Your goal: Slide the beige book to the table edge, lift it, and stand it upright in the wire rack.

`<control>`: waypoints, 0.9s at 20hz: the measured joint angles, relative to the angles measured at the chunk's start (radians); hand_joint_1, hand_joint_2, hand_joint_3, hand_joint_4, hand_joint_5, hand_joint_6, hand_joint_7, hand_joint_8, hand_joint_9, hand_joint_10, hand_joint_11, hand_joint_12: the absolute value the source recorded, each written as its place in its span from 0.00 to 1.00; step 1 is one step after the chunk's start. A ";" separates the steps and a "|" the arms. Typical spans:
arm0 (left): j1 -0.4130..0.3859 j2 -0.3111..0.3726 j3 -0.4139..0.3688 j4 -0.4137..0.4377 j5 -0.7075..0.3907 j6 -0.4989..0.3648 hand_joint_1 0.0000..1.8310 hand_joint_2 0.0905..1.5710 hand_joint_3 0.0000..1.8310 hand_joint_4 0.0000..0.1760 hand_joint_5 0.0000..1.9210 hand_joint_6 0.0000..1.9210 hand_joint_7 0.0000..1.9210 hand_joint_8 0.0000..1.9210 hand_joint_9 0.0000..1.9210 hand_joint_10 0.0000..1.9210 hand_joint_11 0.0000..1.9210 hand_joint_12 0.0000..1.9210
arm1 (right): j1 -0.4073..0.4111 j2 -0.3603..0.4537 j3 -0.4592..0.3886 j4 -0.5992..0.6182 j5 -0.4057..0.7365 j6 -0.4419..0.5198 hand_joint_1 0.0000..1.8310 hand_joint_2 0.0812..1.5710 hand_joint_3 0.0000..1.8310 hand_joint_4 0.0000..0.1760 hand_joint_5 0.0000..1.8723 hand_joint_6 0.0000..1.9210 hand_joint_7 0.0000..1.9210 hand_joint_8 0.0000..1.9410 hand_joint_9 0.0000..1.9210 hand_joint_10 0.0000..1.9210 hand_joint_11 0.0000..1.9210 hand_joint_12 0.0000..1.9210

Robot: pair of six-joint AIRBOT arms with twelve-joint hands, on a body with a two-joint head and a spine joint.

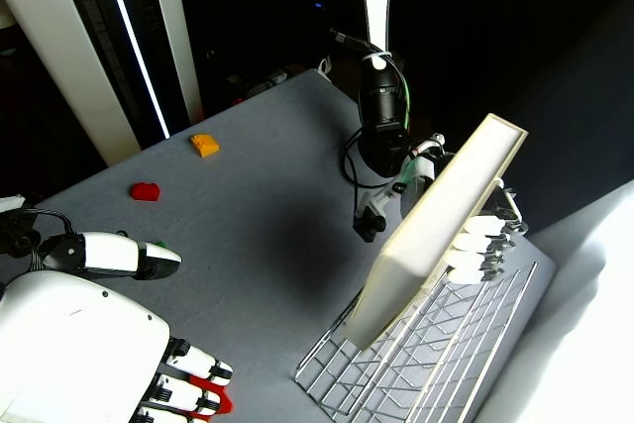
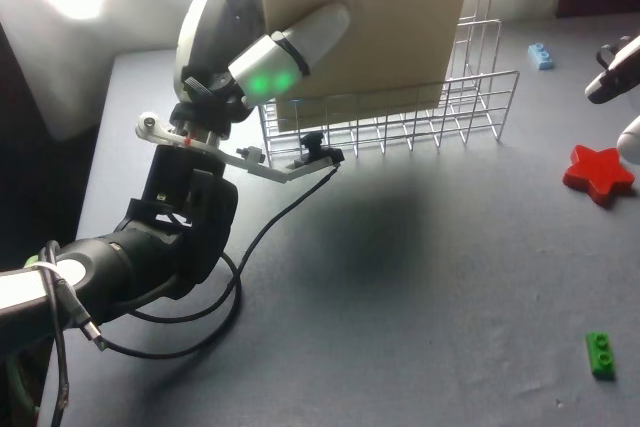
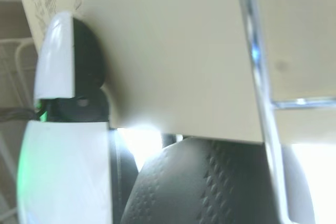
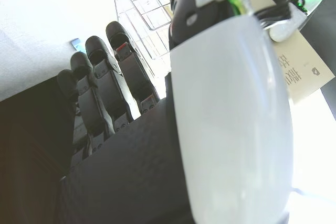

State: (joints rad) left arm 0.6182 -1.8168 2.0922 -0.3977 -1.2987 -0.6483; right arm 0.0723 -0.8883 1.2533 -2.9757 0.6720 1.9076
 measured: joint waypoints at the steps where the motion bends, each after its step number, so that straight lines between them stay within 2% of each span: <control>1: 0.000 0.000 0.000 -0.004 0.000 0.000 0.54 0.68 0.00 0.00 0.32 0.16 0.34 0.01 0.30 0.06 0.11 0.57 | 0.000 0.000 0.000 0.000 0.000 0.000 0.14 0.65 0.00 0.00 0.15 0.00 0.15 0.00 0.16 0.00 0.00 0.42; 2: 0.000 0.000 0.003 -0.005 0.000 0.000 0.49 0.66 0.00 0.00 0.32 0.07 0.30 0.00 0.28 0.03 0.07 0.57 | 0.000 0.000 0.000 0.000 0.000 -0.001 0.14 0.65 0.00 0.00 0.15 0.00 0.15 0.00 0.16 0.00 0.00 0.41; 3: 0.000 0.001 0.003 -0.007 -0.002 -0.001 0.41 0.65 0.00 0.00 0.29 0.02 0.25 0.00 0.23 0.00 0.01 0.54 | 0.000 0.000 0.000 0.000 0.000 -0.001 0.14 0.64 0.00 0.00 0.16 0.00 0.16 0.00 0.16 0.00 0.00 0.41; 4: 0.000 0.001 0.004 -0.007 -0.002 0.000 0.39 0.64 0.00 0.00 0.28 0.01 0.24 0.00 0.22 0.00 0.00 0.53 | 0.000 0.000 0.000 0.000 0.000 -0.002 0.14 0.64 0.00 0.00 0.16 0.00 0.16 0.00 0.16 0.00 0.00 0.41; 6: 0.000 0.001 0.005 -0.012 -0.003 0.000 0.36 0.60 0.00 0.00 0.21 0.00 0.16 0.00 0.13 0.00 0.00 0.34 | 0.000 0.000 0.000 0.000 0.000 -0.003 0.14 0.65 0.00 0.00 0.15 0.00 0.15 0.00 0.16 0.00 0.00 0.41; 7: 0.000 0.001 0.005 -0.012 -0.003 -0.001 0.36 0.60 0.00 0.00 0.20 0.00 0.15 0.00 0.12 0.00 0.00 0.32 | 0.000 0.000 0.000 0.000 0.000 -0.003 0.13 0.65 0.00 0.00 0.15 0.00 0.15 0.00 0.16 0.00 0.00 0.41; 8: 0.000 0.001 0.005 -0.012 -0.003 -0.001 0.38 0.58 0.00 0.12 0.15 0.00 0.09 0.00 0.08 0.00 0.00 0.22 | 0.000 0.000 0.000 0.000 0.000 -0.004 0.13 0.65 0.00 0.00 0.16 0.00 0.16 0.00 0.16 0.00 0.00 0.41; 9: 0.000 0.005 0.005 -0.010 -0.004 -0.001 0.38 0.58 0.00 0.30 0.09 0.00 0.04 0.00 0.05 0.00 0.00 0.18 | 0.000 0.000 0.000 0.000 0.000 -0.004 0.12 0.65 0.00 0.00 0.14 0.00 0.14 0.00 0.14 0.00 0.00 0.39; 10: 0.002 0.011 0.002 -0.003 -0.003 0.000 0.38 0.58 0.00 0.38 0.05 0.00 0.01 0.00 0.02 0.00 0.00 0.14 | 0.000 0.000 0.000 0.000 0.000 -0.004 0.12 0.65 0.00 0.00 0.14 0.00 0.14 0.00 0.14 0.00 0.00 0.38; 12: 0.015 0.051 -0.023 -0.001 -0.006 0.000 0.38 0.56 0.00 0.44 0.03 0.00 0.00 0.00 0.01 0.00 0.00 0.12 | 0.000 0.003 0.000 0.000 0.000 -0.004 0.13 0.65 0.00 0.00 0.14 0.00 0.14 0.00 0.14 0.00 0.00 0.39; 13: 0.023 0.070 -0.037 -0.004 -0.006 0.000 0.36 0.57 0.00 0.47 0.01 0.00 0.00 0.00 0.00 0.00 0.00 0.08 | 0.000 0.004 0.000 0.000 0.000 -0.004 0.13 0.65 0.00 0.00 0.15 0.00 0.15 0.00 0.15 0.00 0.00 0.39; 14: 0.035 0.095 -0.058 -0.010 -0.006 0.001 0.38 0.57 0.00 0.42 0.00 0.00 0.00 0.00 0.00 0.00 0.00 0.01 | 0.000 0.004 0.000 0.000 0.000 -0.004 0.13 0.64 0.00 0.00 0.15 0.00 0.15 0.01 0.15 0.00 0.00 0.39; 16: 0.058 0.151 -0.104 -0.010 -0.004 0.017 0.35 0.57 0.00 0.44 0.00 0.00 0.00 0.00 0.00 0.00 0.02 0.01 | 0.000 0.003 0.000 0.000 0.000 -0.004 0.13 0.64 0.00 0.00 0.15 0.00 0.15 0.00 0.15 0.00 0.00 0.39; 18: 0.085 0.226 -0.166 0.001 -0.003 0.052 0.36 0.57 0.00 0.45 0.00 0.00 0.00 0.00 0.00 0.00 0.02 0.01 | 0.000 0.003 0.000 0.001 -0.002 -0.004 0.14 0.64 0.00 0.00 0.14 0.00 0.15 0.00 0.14 0.00 0.00 0.37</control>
State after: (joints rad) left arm 0.7036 -1.5909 1.9259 -0.3969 -1.3014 -0.5961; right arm 0.0719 -0.8856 1.2533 -2.9749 0.6704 1.9034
